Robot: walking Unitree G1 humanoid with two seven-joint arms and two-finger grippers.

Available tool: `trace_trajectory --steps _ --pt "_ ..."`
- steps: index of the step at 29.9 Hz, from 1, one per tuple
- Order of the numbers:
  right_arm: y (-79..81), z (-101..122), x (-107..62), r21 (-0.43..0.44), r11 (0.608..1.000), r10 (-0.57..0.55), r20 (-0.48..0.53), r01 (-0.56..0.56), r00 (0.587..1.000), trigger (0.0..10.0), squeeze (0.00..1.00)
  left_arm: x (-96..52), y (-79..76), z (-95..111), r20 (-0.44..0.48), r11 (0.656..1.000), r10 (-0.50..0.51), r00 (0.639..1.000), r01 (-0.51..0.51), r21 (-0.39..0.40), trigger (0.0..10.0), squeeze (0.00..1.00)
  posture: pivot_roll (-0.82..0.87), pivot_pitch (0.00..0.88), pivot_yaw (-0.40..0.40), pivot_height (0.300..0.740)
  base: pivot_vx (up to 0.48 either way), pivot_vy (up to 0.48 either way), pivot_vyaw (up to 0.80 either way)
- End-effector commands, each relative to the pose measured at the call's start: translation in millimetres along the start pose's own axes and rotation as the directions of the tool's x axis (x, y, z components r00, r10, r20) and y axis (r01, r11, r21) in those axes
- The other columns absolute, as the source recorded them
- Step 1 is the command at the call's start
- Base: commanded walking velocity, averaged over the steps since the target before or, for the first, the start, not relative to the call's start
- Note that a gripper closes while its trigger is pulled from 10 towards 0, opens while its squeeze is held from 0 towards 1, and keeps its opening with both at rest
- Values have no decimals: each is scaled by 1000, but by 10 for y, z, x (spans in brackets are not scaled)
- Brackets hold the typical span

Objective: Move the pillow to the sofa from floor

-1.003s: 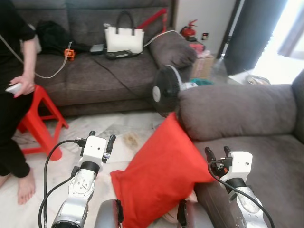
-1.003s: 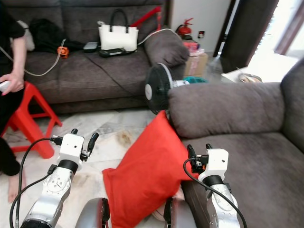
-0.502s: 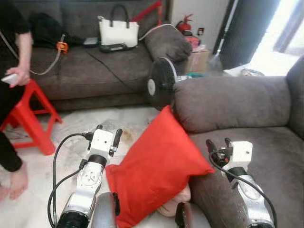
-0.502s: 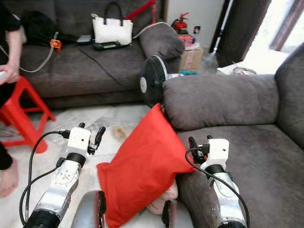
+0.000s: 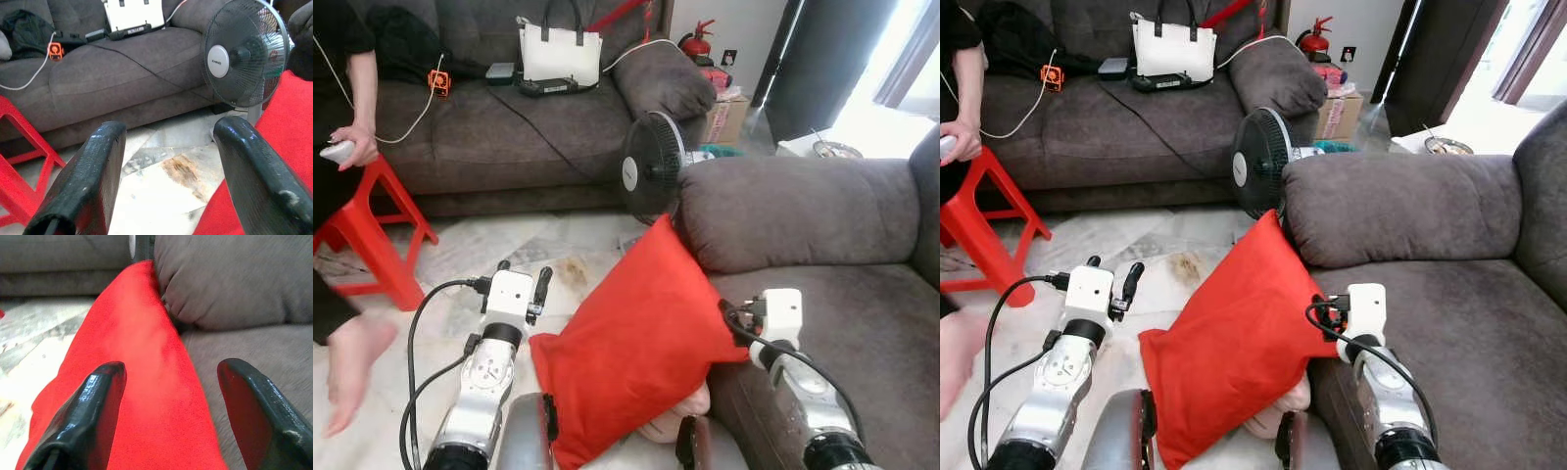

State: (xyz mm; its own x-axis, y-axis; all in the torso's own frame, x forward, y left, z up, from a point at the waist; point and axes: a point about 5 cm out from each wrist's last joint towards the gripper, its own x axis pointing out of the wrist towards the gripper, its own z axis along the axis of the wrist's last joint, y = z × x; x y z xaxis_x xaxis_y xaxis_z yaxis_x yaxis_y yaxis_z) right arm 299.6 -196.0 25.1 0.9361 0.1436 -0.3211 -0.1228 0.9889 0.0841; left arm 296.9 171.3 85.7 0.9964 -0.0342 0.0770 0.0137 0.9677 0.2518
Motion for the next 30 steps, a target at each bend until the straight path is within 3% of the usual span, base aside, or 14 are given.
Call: trace_trajectory --steps 1,6,7,17,22,27,30 --pt "2 4 36 -5 1000 10 -33 -10 999 10000 1000 11 -6 56 14 1000 12 1000 -12 -19 10000 0 144 19 -134 562 0 0 0" --pt "40 -2 87 -20 1000 20 -69 -21 997 10000 1000 -47 -39 33 6 1000 14 1000 -14 -26 10000 0 154 43 -158 562 0 0 0" --pt "56 5 104 -26 999 22 -74 -24 997 10000 0 -64 -39 29 3 999 20 1000 -20 -27 10000 0 155 47 -164 562 0 0 0" --pt "55 6 178 -3 1000 -29 -164 29 986 10000 0 -92 -48 25 -12 998 37 999 -38 -49 10000 0 149 55 -175 562 0 0 0" --pt "49 -56 181 92 991 -74 -229 97 971 10000 0 -69 -60 13 -22 998 30 999 -31 -54 10000 0 149 45 -173 562 0 0 0" --pt "24 -73 171 124 985 -91 -239 123 967 10000 0 -54 -76 42 -14 998 21 1000 -22 -63 10000 0 157 42 -171 562 0 0 0" --pt "-66 -110 129 162 974 -115 -254 159 960 10000 0 -59 -108 35 -18 997 3 1000 -4 -72 10000 0 146 40 -166 562 0 0 0"
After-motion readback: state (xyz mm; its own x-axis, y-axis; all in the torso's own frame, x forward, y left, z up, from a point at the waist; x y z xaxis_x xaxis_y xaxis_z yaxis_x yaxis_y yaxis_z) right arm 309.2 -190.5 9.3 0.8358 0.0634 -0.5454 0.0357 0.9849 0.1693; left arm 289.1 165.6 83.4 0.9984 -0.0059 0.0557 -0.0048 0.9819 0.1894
